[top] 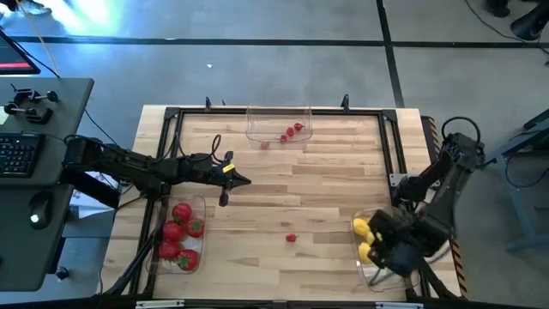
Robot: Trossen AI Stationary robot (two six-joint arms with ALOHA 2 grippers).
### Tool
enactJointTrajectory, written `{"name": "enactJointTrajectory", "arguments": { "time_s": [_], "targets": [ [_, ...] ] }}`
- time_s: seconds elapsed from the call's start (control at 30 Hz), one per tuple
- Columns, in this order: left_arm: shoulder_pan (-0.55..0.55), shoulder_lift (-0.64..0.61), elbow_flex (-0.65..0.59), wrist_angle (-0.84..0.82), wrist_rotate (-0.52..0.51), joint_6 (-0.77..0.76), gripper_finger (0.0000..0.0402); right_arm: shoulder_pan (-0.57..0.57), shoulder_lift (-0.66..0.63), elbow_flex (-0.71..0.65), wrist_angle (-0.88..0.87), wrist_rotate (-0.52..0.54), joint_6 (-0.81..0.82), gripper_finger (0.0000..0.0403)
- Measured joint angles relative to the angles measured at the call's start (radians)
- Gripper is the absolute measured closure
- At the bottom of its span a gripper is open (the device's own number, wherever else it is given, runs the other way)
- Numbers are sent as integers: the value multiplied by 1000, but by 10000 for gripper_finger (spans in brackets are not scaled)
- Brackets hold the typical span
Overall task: Sort produce into baskets
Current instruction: Put the yellow lemon into the bottom right transparent bin
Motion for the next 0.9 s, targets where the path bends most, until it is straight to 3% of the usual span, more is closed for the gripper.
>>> {"name": "enactJointTrajectory", "arguments": {
  "time_s": [0.23,0.4,0.9],
  "targets": [
    [0,0,0,1,0,0,401,180,-61,-185,130,-7,362,203],
    [0,0,0,2,0,0,401,244,-89,-278,212,-28,499,203],
    [0,0,0,2,-2,0,401,237,-94,-363,283,-84,541,190]
  ]
}}
